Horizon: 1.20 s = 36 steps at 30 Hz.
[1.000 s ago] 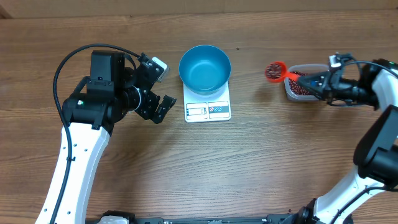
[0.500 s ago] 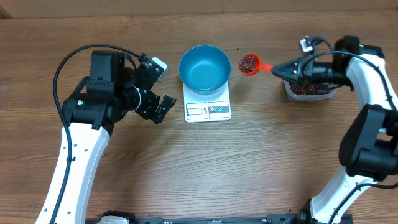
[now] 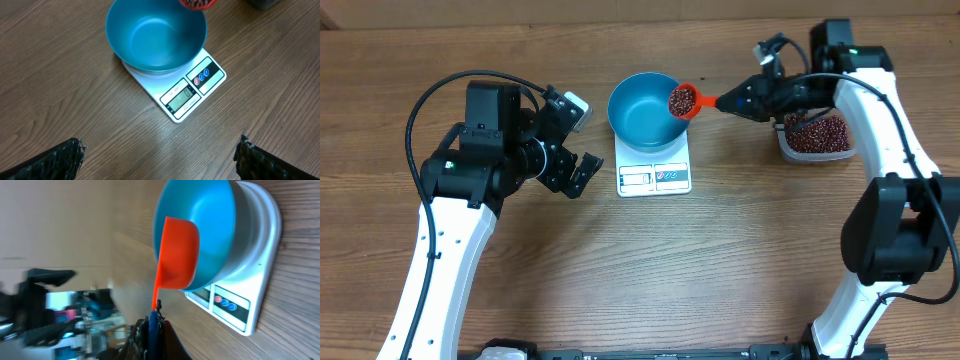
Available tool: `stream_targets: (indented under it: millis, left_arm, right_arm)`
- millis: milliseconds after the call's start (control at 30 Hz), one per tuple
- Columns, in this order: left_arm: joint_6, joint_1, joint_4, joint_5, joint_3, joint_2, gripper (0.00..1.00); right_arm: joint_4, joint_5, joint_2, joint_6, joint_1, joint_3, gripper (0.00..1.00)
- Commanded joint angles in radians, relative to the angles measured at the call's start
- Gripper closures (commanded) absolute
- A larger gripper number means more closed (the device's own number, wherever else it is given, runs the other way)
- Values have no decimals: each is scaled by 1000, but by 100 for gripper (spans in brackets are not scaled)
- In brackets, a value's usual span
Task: Scoop item into bowl and weigh 150g on scale
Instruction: 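Lift the filled scoop and carry it left over the teal bowl, then tip the red scoop to pour beans into the teal bowl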
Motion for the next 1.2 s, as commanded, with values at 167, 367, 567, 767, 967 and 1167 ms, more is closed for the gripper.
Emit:
stream_targets:
  millis: [167, 367, 567, 767, 967, 1167]
  left_arm:
    - [27, 3, 2, 0, -2, 7, 1]
    - [27, 3, 2, 0, -2, 7, 1]
    - [27, 3, 2, 0, -2, 7, 0]
    - [27, 3, 2, 0, -2, 7, 0]
    - [27, 3, 2, 0, -2, 7, 0]
    - [27, 3, 2, 0, -2, 7, 1]
  right_arm:
    - [4, 322, 0, 58, 150, 121, 96]
    - [-5, 597, 0, 68, 263, 188, 96]
    - [-6, 869, 0, 68, 376, 235, 96]
    - [5, 1117, 0, 67, 475, 241, 96]
    - [18, 1340, 0, 59, 570, 241, 96]
    - [21, 1433, 0, 56, 618, 241, 96]
